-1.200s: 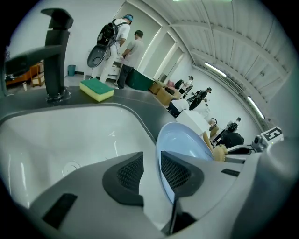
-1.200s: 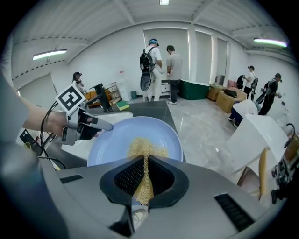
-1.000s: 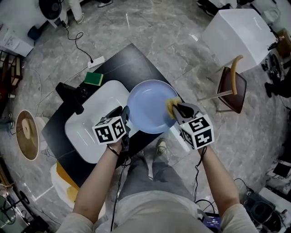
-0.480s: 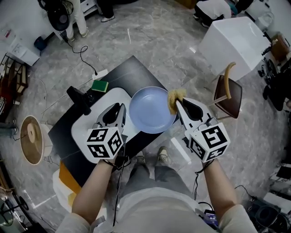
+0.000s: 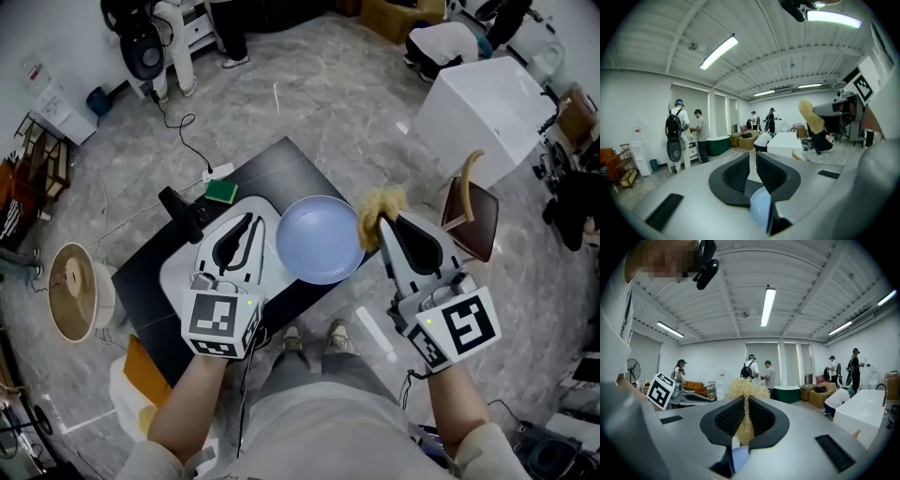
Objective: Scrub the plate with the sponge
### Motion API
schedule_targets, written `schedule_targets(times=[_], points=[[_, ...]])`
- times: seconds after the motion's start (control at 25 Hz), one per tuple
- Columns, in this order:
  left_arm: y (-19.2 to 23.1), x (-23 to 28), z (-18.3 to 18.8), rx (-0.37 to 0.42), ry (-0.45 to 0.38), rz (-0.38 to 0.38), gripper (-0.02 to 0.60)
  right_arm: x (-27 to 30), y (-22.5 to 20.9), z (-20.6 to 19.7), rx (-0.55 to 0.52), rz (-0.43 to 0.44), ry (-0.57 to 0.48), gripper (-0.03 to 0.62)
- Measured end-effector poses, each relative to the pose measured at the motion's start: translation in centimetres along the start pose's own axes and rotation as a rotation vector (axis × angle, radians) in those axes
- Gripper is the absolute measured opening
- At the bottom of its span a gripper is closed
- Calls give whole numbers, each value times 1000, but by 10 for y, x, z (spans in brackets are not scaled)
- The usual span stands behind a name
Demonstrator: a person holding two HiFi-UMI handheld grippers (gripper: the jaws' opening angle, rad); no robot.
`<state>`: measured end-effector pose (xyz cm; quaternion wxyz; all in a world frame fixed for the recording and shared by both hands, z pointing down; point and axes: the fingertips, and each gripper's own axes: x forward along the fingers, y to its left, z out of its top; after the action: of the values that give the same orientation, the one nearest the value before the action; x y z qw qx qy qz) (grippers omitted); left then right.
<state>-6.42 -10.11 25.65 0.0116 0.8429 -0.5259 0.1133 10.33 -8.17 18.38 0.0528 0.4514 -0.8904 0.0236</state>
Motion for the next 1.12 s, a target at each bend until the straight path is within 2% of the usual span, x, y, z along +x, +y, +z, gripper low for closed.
schedule_targets(times=[0.24,0.4,0.64,1.0,1.12], points=[[-6,-23,29,100,-67,2,48,-12,14,19,-76,27,-37,49],[-8,-32,46,55,-109,32,41,-16,25,23,-117,42,-52,49],[-9,-44,57,96,-163,76,40,-24,32,30,-121,43,-74,49],[-14,-47,63,114,-173,60,37,-27,37,39,-151,35,-92,49],[-11,-50,64,86,-173,57,31,-24,39,43,-153,32,-97,49]])
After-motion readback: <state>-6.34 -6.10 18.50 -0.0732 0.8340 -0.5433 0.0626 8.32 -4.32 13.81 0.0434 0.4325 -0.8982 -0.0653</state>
